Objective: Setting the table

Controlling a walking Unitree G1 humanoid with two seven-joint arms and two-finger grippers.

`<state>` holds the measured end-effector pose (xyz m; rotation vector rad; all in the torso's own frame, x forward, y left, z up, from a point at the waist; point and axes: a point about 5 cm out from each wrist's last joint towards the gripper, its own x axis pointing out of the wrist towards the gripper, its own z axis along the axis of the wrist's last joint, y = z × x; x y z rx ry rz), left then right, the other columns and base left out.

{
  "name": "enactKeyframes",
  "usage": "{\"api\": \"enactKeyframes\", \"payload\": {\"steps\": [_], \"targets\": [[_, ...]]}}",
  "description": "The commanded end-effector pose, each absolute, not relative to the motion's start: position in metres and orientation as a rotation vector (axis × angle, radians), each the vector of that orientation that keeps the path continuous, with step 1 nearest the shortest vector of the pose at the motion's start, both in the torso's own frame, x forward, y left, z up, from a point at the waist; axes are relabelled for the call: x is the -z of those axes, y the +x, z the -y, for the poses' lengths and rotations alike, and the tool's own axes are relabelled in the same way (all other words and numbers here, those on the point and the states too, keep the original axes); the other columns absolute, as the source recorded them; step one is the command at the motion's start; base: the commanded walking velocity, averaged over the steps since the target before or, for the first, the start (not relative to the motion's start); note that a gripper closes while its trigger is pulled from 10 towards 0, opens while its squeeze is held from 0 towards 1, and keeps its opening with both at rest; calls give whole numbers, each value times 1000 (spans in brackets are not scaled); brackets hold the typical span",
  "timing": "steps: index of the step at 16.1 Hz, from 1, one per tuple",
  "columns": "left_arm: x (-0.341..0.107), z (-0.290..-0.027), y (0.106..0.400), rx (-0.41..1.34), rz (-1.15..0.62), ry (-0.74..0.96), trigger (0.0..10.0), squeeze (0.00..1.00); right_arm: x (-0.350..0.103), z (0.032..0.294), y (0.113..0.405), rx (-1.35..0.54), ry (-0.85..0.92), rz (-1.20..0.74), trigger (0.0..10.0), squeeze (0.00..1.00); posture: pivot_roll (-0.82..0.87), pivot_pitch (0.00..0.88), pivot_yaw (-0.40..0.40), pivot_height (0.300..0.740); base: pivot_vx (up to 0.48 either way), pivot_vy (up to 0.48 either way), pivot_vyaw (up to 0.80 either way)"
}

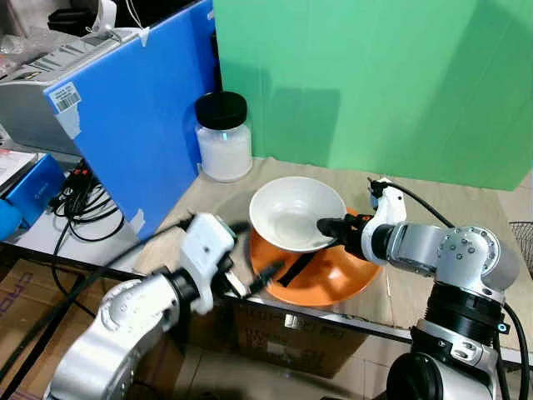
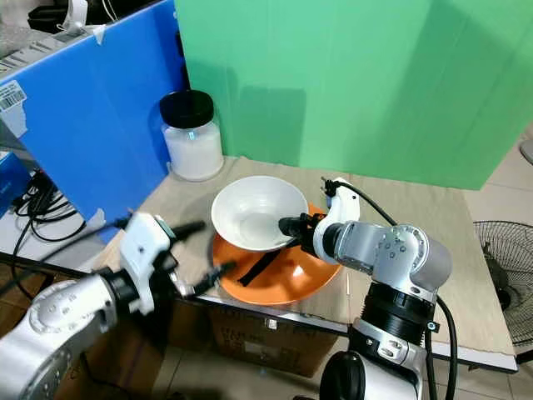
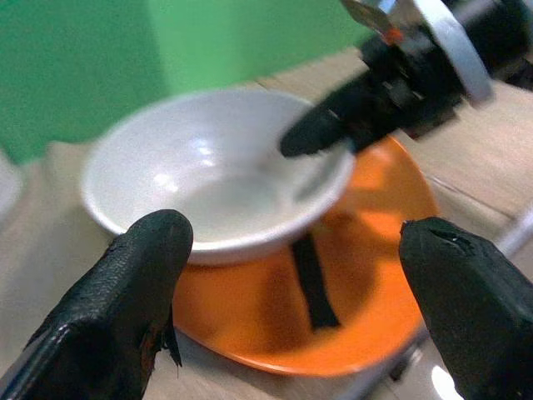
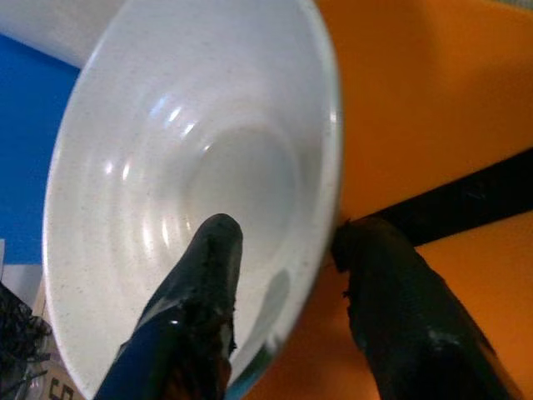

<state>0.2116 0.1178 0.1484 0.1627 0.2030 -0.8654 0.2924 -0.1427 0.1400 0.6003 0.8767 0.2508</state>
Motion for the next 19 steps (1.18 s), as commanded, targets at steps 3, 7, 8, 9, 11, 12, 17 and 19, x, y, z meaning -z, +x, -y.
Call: {"api": "enactKeyframes", "payload": {"steps": [3, 7, 8, 9, 11, 12, 17, 19], "targets": [[-150, -116, 208, 889, -208, 177, 10000, 0, -142, 142, 294, -243, 612, -882, 0, 0, 57, 15, 4, 740, 0, 0, 0], [-151, -117, 208, 884, -209, 182, 10000, 0, -140, 141, 294, -219, 626, -887, 0, 0, 56, 15, 5, 740, 0, 0, 0], [-151, -117, 208, 883, -210, 185, 10000, 0, -139, 142, 294, -203, 637, -888, 0, 0, 56, 15, 5, 740, 0, 0, 0], [-151, -117, 208, 882, -210, 186, 10000, 0, -139, 142, 294, -200, 643, -889, 0, 0, 56, 15, 5, 740, 0, 0, 0], [-151, -118, 209, 877, -211, 191, 10000, 0, -137, 143, 294, -189, 647, -890, 0, 0, 57, 15, 4, 740, 0, 0, 0], [-151, -118, 209, 874, -211, 194, 10000, 0, -136, 143, 293, -180, 643, -890, 0, 0, 57, 15, 4, 740, 0, 0, 0], [-150, -118, 210, 865, -210, 201, 10000, 0, -136, 143, 293, -141, 664, -808, 0, 0, 56, 12, 6, 740, 0, 0, 0], [-150, -119, 210, 863, -210, 205, 10000, 0, -138, 140, 291, -163, 694, -799, 0, 0, 57, 11, 9, 740, 0, 0, 0]]}}
